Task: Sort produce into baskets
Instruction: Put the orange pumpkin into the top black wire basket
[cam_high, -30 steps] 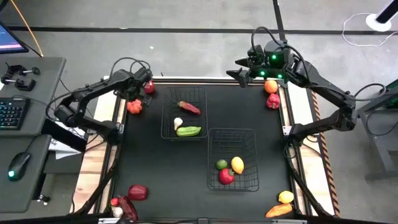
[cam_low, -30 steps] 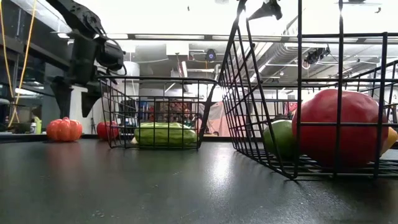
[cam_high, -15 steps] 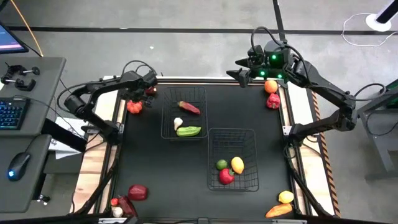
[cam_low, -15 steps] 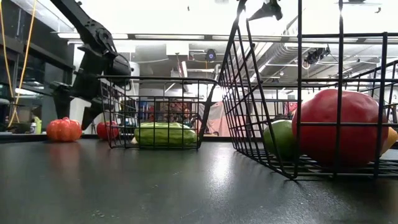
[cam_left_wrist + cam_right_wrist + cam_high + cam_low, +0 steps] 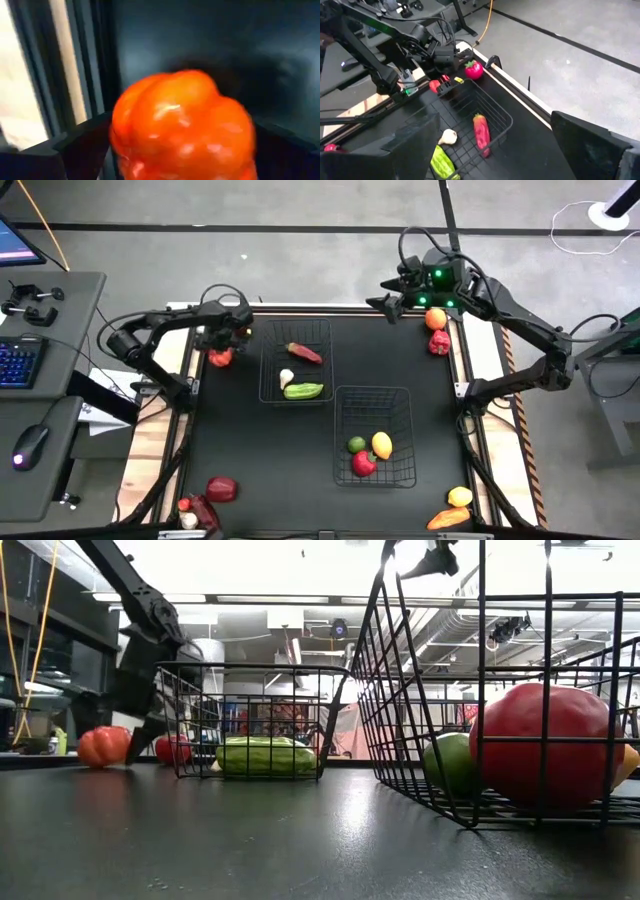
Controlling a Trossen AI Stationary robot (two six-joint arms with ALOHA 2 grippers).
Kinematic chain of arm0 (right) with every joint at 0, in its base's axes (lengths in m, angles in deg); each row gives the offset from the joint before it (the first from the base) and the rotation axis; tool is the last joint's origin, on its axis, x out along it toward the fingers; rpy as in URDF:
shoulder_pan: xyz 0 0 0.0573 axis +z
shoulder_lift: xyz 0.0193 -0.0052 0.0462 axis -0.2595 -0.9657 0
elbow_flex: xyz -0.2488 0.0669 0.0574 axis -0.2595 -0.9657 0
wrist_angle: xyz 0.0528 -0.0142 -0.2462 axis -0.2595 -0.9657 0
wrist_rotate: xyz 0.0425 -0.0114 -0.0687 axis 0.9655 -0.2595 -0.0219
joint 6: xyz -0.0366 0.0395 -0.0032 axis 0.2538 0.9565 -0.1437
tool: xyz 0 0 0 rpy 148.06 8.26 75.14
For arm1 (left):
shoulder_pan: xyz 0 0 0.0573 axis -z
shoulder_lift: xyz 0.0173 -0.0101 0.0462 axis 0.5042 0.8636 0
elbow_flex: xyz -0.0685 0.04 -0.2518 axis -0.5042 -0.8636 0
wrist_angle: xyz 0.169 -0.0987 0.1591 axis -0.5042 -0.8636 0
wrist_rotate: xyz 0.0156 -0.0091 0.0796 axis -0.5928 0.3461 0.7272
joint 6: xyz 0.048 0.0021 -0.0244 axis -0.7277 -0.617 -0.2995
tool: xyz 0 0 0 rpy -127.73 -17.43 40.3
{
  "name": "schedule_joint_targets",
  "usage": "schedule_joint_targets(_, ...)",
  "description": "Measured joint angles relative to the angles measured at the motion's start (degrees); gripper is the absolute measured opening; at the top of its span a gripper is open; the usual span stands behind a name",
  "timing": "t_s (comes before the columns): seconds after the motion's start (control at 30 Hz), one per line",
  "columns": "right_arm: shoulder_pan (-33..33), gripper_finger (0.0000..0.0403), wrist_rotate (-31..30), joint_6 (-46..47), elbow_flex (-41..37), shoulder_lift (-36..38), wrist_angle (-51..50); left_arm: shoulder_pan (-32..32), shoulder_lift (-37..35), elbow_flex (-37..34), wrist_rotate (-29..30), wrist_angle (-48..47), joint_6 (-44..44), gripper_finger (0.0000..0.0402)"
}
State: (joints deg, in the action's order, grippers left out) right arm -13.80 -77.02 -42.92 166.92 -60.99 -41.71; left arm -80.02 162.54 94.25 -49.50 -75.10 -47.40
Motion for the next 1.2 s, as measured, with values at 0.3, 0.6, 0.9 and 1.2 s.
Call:
schedule_joint_targets(0.3,0.0,0.0373,0.0,-0.9,0.0,0.0,-0.3,4.0,-0.6,-2.9,-0.4,1.8,3.6,0.0392)
schedule_joint_targets(0.6,0.0,0.0373,0.0,-0.9,0.0,0.0,-0.3,5.6,-8.5,-3.2,-2.9,1.4,2.2,0.0319)
schedule_joint_targets(0.9,0.0,0.0373,0.0,-0.1,0.0,0.0,-0.3,8.3,-27.2,3.2,-0.8,4.8,6.0,0.0318)
schedule_joint_targets(1.2,0.0,0.0373,0.0,1.1,0.0,0.0,-0.3,24.4,-31.3,3.8,-2.7,26.7,14.2,0.0334)
